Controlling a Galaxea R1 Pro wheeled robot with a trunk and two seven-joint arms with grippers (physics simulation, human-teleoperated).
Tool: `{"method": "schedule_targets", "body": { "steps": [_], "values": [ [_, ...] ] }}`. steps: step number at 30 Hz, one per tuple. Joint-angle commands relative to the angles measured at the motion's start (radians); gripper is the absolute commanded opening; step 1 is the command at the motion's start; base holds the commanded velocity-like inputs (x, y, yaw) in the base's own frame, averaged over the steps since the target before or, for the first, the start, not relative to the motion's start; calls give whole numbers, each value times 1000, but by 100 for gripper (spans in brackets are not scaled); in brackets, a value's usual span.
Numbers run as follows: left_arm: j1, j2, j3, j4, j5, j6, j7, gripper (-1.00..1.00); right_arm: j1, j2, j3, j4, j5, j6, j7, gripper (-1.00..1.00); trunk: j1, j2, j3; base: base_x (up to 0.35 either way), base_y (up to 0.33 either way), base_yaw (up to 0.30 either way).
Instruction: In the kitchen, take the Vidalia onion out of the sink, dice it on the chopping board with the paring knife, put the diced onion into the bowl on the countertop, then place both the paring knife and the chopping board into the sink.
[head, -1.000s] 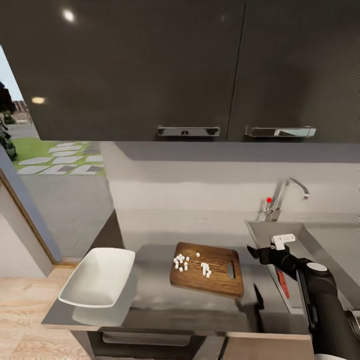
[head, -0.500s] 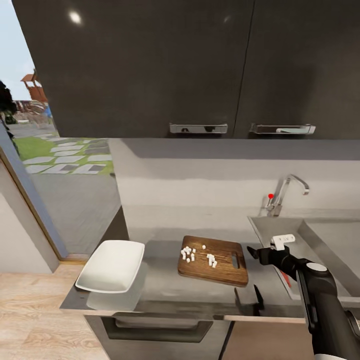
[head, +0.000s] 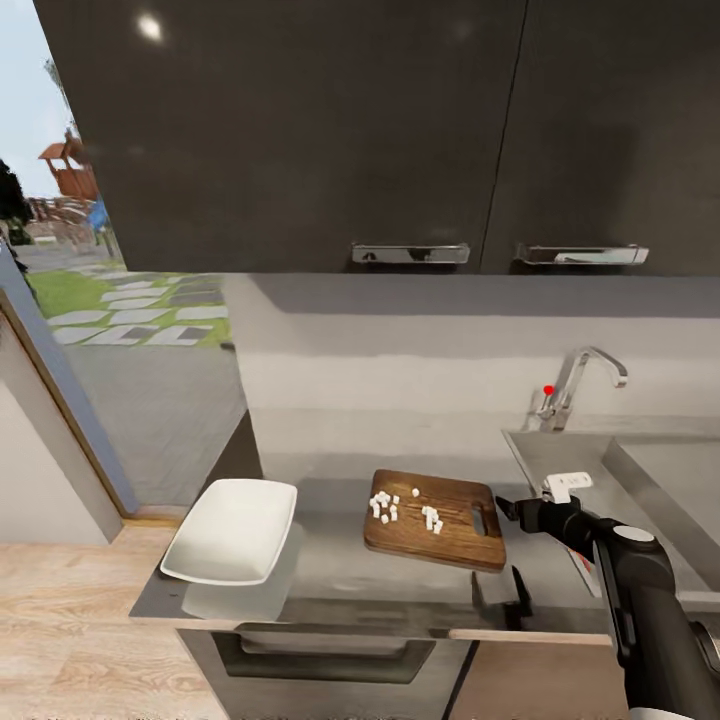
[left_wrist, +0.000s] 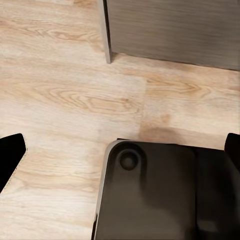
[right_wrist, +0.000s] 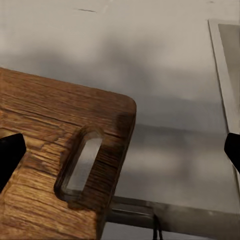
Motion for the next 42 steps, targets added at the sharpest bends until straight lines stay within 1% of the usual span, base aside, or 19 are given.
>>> {"method": "schedule_targets", "body": {
  "steps": [1, 16, 23, 30, 42],
  "values": [
    [0, -1, 8, -2, -7, -1, -6, 100, -1, 0, -1, -1, 10, 3, 10, 100, 1, -2, -3, 0, 199, 0],
    [0, -1, 8, -1, -7, -1, -6, 100, -1, 1, -1, 0, 10, 3, 10, 100, 1, -2, -26, 31, 35, 0],
    [0, -1, 8, 0, -7, -1, -6, 100, -1, 1, -1, 0, 10, 3, 10, 100, 1, -2, -37, 3, -168, 0],
    [0, -1, 8, 0, -7, -1, -6, 100, -1, 1, 0, 2, 10, 3, 10, 100, 1, -2, -47, 0, -38, 0],
    [0, -1, 8, -1, -7, -1, -6, 100, -1, 1, 0, 3, 10, 3, 8, 100, 1, -2, -65, 19, 73, 0]
  ]
}}
